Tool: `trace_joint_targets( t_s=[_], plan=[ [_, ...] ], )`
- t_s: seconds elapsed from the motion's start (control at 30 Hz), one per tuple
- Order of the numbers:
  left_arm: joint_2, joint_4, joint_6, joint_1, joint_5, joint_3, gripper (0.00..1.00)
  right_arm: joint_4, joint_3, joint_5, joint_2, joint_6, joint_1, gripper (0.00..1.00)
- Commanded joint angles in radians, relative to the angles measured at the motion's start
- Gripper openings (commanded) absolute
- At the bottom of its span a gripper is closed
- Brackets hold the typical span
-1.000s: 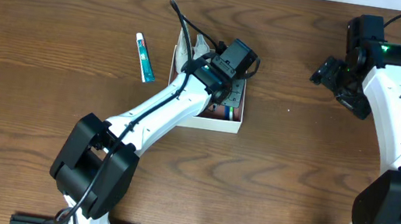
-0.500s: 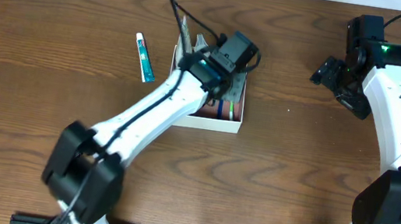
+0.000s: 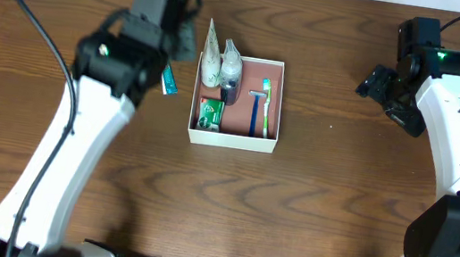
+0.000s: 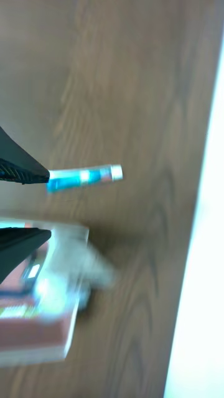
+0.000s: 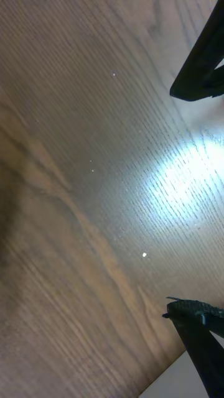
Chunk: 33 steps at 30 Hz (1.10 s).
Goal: Pack container
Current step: 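Move the left gripper to the Colgate toothpaste tube and grasp it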
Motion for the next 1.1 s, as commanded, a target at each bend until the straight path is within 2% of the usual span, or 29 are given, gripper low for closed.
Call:
trace_joint_targets(
  t_s=[0.0, 0.2, 0.4, 0.63, 0.8, 1.07],
  plan=[
    [0.071, 0.0, 0.016, 0.078, 0.007, -0.016, 0.25, 0.0, 0.0, 0.004, 0.005, 0.006, -0.002, 0.99],
    [0.219, 0.025, 0.016, 0.133, 0.056, -0.016, 0.26, 0.0, 0.0, 0.004, 0.005, 0.006, -0.002, 0.99],
    [0.356, 0.111, 0.016, 0.136, 0.057, -0.016, 0.4, 0.0, 0.0, 0.004, 0.005, 0.006, -0.002, 0.99],
    [0.453, 0.192, 0.016, 0.142, 0.067, -0.016, 0.42, 0.0, 0.0, 0.004, 0.005, 0.006, -0.002, 0.99],
    [0.503, 0.224, 0.014, 0.158, 0.167, -0.016, 0.42, 0.0, 0.0, 0.004, 0.005, 0.006, -0.002, 0.99],
    [0.556, 0.24, 0.011, 0.16, 0.169, -0.016, 0.42, 0.0, 0.0, 0.004, 0.005, 0.006, -0.002, 0.99]
  ],
)
